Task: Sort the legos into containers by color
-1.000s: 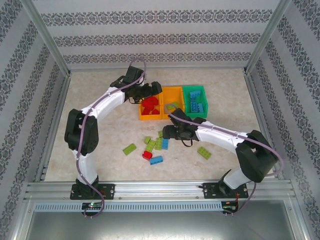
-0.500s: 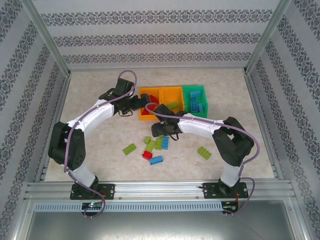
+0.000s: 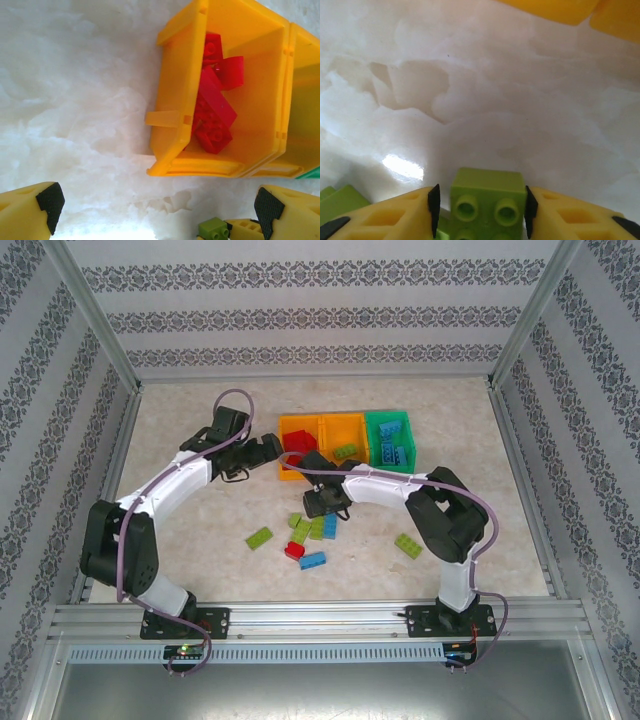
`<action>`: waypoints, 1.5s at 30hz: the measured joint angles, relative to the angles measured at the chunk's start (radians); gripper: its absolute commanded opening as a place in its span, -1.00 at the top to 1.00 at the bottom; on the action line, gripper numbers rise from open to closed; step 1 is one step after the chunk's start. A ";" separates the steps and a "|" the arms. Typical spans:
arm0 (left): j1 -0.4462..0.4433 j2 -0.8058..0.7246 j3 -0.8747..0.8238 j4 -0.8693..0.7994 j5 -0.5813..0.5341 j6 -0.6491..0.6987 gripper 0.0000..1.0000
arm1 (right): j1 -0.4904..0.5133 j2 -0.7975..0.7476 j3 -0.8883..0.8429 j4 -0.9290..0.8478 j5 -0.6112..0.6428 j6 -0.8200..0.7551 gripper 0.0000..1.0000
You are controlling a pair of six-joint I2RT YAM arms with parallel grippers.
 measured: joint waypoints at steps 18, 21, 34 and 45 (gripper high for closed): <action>0.013 -0.138 -0.086 -0.047 -0.076 0.109 -0.99 | -0.201 -0.240 0.004 0.095 -0.025 0.043 0.45; 0.009 -0.159 -0.123 -0.068 -0.090 0.142 -0.99 | -0.254 -0.217 0.049 0.088 -0.015 0.043 0.44; -0.075 -0.227 -0.276 -0.130 -0.142 0.210 -0.99 | -0.317 0.113 0.393 -0.034 -0.011 0.063 0.28; -0.162 -0.255 -0.372 -0.153 -0.161 0.197 -0.92 | -0.330 0.242 0.530 -0.115 -0.031 0.103 0.00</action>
